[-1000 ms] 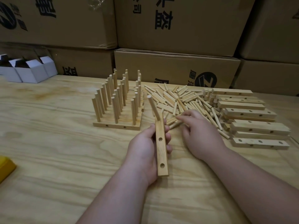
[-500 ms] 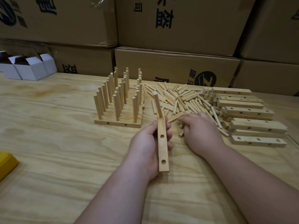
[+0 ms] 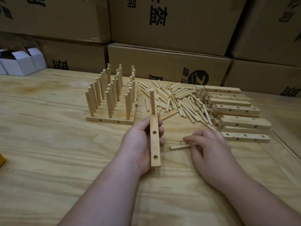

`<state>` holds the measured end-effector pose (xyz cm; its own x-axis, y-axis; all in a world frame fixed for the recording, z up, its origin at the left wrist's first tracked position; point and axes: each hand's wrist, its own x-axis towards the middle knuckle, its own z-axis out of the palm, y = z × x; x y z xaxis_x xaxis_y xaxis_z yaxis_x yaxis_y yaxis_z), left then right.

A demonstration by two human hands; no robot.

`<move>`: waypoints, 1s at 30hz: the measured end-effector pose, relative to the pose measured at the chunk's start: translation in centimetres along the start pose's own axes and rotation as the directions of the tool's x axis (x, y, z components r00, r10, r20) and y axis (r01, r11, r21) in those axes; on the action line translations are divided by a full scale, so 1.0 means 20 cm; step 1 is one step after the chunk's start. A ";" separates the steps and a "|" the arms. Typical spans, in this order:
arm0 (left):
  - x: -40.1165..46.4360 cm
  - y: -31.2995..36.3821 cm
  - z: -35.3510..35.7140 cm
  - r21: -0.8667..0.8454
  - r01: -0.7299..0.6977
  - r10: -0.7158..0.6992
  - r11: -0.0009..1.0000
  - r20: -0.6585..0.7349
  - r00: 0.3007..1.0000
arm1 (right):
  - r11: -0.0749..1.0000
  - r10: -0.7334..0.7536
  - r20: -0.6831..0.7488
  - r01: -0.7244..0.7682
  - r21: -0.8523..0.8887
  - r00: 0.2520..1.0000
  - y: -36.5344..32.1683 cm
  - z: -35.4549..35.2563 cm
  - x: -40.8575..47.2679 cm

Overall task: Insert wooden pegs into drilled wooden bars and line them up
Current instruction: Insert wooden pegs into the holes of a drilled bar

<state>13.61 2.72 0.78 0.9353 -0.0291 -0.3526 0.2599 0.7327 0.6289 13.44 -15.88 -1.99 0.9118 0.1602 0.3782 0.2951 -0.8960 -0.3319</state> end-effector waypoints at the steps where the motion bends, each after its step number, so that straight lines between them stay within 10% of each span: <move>1: 0.00 0.00 0.00 0.000 0.000 0.000 1.000 0.000 1.000 | 0.999 0.030 0.028 -0.029 -0.044 0.999 0.00 -0.01 0.00; 17: 0.01 0.00 -0.01 0.106 -0.027 0.028 0.994 -0.008 1.000 | 1.000 0.007 0.166 -0.011 0.027 0.986 0.00 -0.06 0.08; 30: 0.02 -0.02 -0.02 0.128 -0.079 0.079 0.989 0.006 0.997 | 0.919 -0.169 -0.071 0.183 0.349 0.983 -0.02 -0.05 0.06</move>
<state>13.71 2.68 0.17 0.9542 0.0247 -0.2981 0.2142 0.6393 0.7385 14.09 -15.81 -0.54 0.8262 0.2799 0.4890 0.5380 -0.6494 -0.5374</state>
